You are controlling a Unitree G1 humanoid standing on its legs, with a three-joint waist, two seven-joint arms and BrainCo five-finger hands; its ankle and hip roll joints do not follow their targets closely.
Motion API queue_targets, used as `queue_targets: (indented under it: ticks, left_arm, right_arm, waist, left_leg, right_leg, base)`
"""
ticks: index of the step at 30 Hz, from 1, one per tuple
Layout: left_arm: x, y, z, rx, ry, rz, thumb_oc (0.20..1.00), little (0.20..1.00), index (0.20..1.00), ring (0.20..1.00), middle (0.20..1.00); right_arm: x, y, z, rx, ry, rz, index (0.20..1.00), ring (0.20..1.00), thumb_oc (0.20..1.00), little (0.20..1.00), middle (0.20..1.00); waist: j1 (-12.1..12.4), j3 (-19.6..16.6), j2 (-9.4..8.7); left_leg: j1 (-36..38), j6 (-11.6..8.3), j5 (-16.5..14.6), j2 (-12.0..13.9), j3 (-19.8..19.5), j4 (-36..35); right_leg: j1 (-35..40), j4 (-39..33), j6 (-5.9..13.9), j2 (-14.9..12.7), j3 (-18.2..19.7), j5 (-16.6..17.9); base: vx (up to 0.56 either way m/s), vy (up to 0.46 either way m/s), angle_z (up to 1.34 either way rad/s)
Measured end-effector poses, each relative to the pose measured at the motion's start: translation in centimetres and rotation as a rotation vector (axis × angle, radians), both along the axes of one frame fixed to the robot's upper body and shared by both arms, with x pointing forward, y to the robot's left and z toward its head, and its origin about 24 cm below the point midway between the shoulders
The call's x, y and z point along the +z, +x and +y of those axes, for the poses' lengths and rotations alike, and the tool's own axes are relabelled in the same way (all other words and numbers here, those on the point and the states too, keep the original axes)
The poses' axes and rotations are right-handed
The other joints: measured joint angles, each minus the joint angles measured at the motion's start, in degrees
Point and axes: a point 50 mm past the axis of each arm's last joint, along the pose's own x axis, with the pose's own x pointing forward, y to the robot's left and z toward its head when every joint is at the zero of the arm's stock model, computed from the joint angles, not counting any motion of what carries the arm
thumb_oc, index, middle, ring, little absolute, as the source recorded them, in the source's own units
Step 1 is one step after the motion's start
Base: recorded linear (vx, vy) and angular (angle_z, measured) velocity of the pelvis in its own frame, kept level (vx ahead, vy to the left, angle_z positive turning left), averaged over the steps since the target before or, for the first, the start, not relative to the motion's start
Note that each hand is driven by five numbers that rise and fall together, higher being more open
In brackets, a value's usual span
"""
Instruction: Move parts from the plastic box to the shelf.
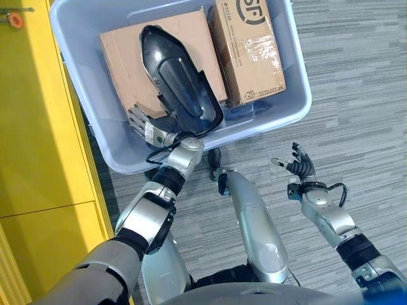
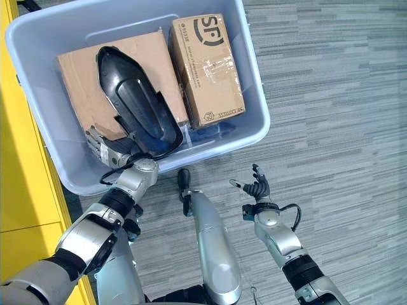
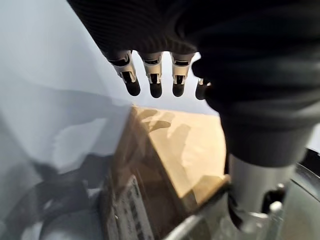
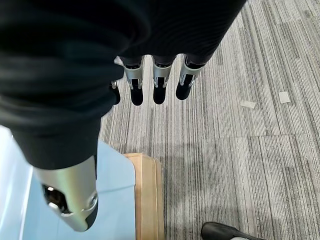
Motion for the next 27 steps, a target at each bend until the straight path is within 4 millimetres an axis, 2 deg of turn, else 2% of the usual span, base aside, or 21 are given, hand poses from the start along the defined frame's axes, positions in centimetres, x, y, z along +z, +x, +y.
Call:
queue_targets:
  ticks: [4,8,14,20,22,25,27]
  left_arm:
    - [0.0,-0.3,-0.1,0.02,-0.046,-0.037,1.0,1.0,1.0,1.0,1.0]
    - [0.6,-0.3,-1.4,-0.055,-0.016,-0.082,1.0,1.0,1.0,1.0,1.0]
    - [1.5,0.1,-3.0,-0.241,0.146,-0.112,1.0,1.0,1.0,1.0,1.0]
    - [3.3,0.1,-3.9,-0.32,0.286,-0.183,1.0,1.0,1.0,1.0,1.0]
    - [3.7,0.2,-3.6,-0.33,0.336,-0.195,1.0,1.0,1.0,1.0,1.0]
    - [3.4,0.2,-3.8,-0.336,0.31,-0.182,1.0,1.0,1.0,1.0,1.0]
    - [2.7,0.1,-4.0,-0.335,0.23,-0.147,1.0,1.0,1.0,1.0,1.0]
  right_arm:
    - [0.0,0.0,0.1,-0.008,0.014,0.004,1.0,1.0,1.0,1.0,1.0]
    - [0.0,0.0,0.1,-0.009,0.014,0.004,1.0,1.0,1.0,1.0,1.0]
    - [0.0,0.0,0.2,-0.006,0.018,0.004,1.0,1.0,1.0,1.0,1.0]
    - [0.0,0.0,0.3,0.004,0.021,0.004,1.0,1.0,1.0,1.0,1.0]
    - [-0.1,-0.1,0.3,0.006,0.02,0.006,1.0,1.0,1.0,1.0,1.0]
    - [-0.1,-0.1,0.3,0.007,0.021,0.005,1.0,1.0,1.0,1.0,1.0]
    - [0.0,0.0,0.3,0.008,0.023,0.0,1.0,1.0,1.0,1.0,1.0]
  waist:
    - [0.1,0.0,-0.02]
    - [0.5,0.0,-0.07]
    - [-0.5,0.0,-0.14]
    - [-1.3,0.0,-0.14]
    - [-1.8,0.0,-0.14]
    - [-1.8,0.0,-0.14]
    - [-1.7,0.0,-0.14]
  left_leg:
    - [-0.8,0.17,0.2,-0.3,-0.3,-0.2]
    - [-1.8,0.18,0.2,-0.3,-1.2,-0.1]
    - [-1.9,0.38,-0.4,-0.6,-0.9,0.1]
    - [-1.8,0.43,-0.7,-0.5,0.0,0.5]
    - [-1.9,0.46,-0.7,-0.5,0.3,0.4]
    - [-1.9,0.45,-0.7,-0.5,0.4,0.3]
    - [-1.9,0.45,-0.7,-0.5,0.4,0.3]
  right_leg:
    - [-0.6,-0.1,0.04,-0.2,-0.2,-0.1]
    - [-0.9,-0.2,-0.37,-0.3,-0.9,0.2]
    - [-0.9,-0.3,-0.41,-0.6,-0.7,0.2]
    - [-1.4,-0.4,-0.22,-0.5,0.2,0.3]
    - [-1.7,-0.4,-0.23,-0.5,0.5,0.5]
    - [-1.8,-0.4,-0.24,-0.4,0.5,0.5]
    - [-1.8,-0.3,-0.26,-0.4,0.5,0.5]
  base:
    - [-0.03,-0.048,0.04]
    - [-0.02,-0.033,0.08]
    - [-0.01,0.01,0.0]
    - [-0.01,0.026,-0.06]
    - [-0.02,0.021,-0.08]
    - [0.0,0.0,0.0]
    - [0.0,0.0,0.0]
